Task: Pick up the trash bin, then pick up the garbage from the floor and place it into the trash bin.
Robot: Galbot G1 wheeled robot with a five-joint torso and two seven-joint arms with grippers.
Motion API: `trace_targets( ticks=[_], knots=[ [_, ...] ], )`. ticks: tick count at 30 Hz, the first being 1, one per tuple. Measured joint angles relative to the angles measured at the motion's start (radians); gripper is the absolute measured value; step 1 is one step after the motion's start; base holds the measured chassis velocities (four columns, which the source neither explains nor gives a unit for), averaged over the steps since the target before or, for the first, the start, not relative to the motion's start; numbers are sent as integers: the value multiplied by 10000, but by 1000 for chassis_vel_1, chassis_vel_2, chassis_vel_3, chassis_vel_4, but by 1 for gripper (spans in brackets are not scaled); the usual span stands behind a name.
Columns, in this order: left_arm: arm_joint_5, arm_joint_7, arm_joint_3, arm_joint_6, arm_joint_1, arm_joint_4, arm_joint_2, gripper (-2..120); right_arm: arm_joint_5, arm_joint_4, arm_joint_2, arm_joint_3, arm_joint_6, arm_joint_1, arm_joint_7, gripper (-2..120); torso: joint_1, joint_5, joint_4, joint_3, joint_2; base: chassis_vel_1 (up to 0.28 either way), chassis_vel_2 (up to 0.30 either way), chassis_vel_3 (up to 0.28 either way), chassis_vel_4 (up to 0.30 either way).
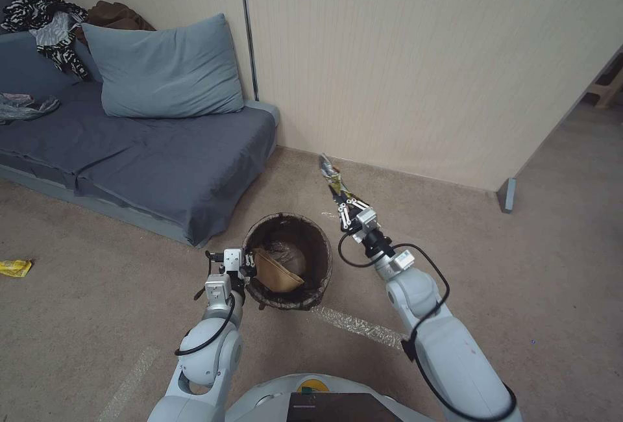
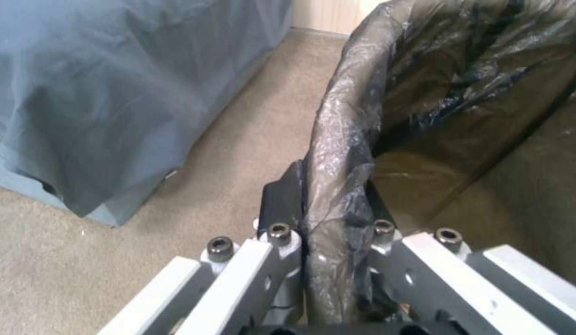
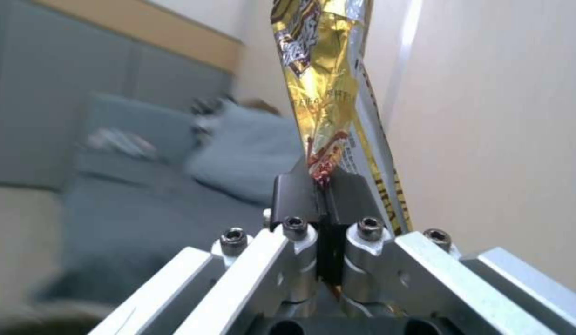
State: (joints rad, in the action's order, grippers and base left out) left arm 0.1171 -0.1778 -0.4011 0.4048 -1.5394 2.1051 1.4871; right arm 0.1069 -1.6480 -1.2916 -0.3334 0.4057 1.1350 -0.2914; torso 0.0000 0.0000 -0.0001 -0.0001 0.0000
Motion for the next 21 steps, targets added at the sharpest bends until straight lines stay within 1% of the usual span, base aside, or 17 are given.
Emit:
trace_targets(
  ticks=[1,2,4,5,7,9,11,12,14,17,21],
  knots=[
    [4,0,54,7,3,-19,14,5,355,-1270,68,62,-76,408,-275,0,0,-3,3,0,0,0,0,0,0],
    [4,0,54,7,3,-19,14,5,355,-1270,68,62,-76,408,-275,0,0,-3,3,0,0,0,0,0,0],
    [1,-5,54,12,3,-42,26,5,840,-2556,154,260,-212,1010,-1060,0,0,-1,-1,0,1,0,0,0,0],
    [1,-5,54,12,3,-42,26,5,840,-2556,154,260,-212,1010,-1060,0,0,-1,-1,0,1,0,0,0,0],
    [-7,-6,57,12,-1,-54,39,5,1028,-3241,260,640,-403,1328,-1463,0,0,-1,-1,0,0,0,0,0,0],
    [-11,-6,58,12,-7,-55,45,5,1048,-3325,335,813,-436,1360,-1476,0,0,-1,0,0,0,0,0,0,0],
    [-26,-9,51,12,-16,-54,62,5,1169,-3393,789,1645,-610,1448,-1346,0,0,0,2,1,0,0,0,0,0],
    [-26,-9,51,12,-16,-54,62,5,1169,-3393,789,1645,-610,1448,-1346,0,0,0,2,1,0,0,0,0,0],
    [-37,-8,49,12,-12,-53,93,5,1043,-3153,1152,2325,-647,1480,-1245,0,0,0,2,1,0,0,0,0,0],
    [-48,-7,57,12,-4,-58,119,5,840,-2852,1159,2686,-628,1474,-1216,0,0,0,1,1,0,0,0,0,0],
    [-56,-7,63,11,6,-104,138,5,551,-2316,895,3041,-509,1419,-1215,0,0,-1,1,1,0,0,0,0,0]
  ],
)
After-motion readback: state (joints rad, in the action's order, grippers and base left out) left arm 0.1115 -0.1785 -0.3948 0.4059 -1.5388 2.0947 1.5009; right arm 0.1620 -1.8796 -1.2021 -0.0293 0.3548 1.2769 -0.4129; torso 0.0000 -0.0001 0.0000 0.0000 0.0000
